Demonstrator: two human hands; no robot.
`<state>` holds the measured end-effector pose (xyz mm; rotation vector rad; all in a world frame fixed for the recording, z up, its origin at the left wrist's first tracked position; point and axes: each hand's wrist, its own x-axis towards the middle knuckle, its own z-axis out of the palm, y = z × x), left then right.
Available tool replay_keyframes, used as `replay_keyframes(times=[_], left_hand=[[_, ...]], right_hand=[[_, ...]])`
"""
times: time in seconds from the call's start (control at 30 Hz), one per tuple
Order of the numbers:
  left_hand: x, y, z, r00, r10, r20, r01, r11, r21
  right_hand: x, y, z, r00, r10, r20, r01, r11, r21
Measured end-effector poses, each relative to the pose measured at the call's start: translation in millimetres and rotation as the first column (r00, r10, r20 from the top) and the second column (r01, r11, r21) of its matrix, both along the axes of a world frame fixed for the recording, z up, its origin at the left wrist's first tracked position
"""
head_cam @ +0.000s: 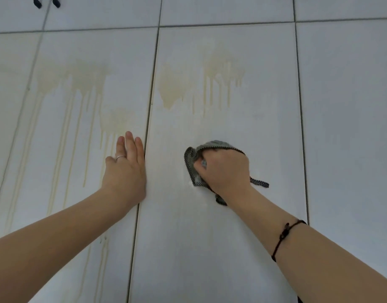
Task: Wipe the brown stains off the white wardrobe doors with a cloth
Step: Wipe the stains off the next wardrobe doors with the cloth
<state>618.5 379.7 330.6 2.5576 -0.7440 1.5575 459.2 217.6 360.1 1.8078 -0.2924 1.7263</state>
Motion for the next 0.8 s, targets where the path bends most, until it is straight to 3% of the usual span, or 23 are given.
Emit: replay_keyframes(times=[0.13, 0.27, 0.4, 0.53, 0.67, 0.8], left_hand=[[-4.8, -0.5, 2.6, 0.999, 0.034, -0.023, -0.034, 0.999, 0.006], [-2.4, -1.8, 3.8, 1.0, 0.028, -0.011, -0.028, 1.0, -0.002], [1.7, -3.7, 0.8, 1.0, 0.01, 0.004, -0.01, 1.0, -0.018], [2.2, -4.8, 1.0, 1.0, 0.017, -0.001, -0.017, 1.0, -0.022], [1.9, -3.6, 0.4, 1.0, 0.018, -0.01, -0.018, 1.0, -0.012], [-3.2, 0.2, 3.0, 1.0, 0.021, -0.019, -0.021, 1.0, 0.0]], right_hand=[[-47.4, -30.6, -26.3, 0.987, -0.155, -0.035, 0.155, 0.988, 0.016], [-105.3, -66.7, 3.5, 0.961, -0.243, 0.133, 0.219, 0.961, 0.169], [-118.8, -79.7, 58.6, 0.91, -0.188, 0.371, 0.052, 0.936, 0.347], [-78.8, -53.8, 88.4, 0.855, -0.154, 0.495, -0.045, 0.929, 0.367], [-30.9, -13.5, 67.1, 0.928, -0.118, 0.352, 0.019, 0.962, 0.273], [-7.9, 4.2, -8.8, 0.986, -0.155, 0.057, 0.144, 0.976, 0.161]])
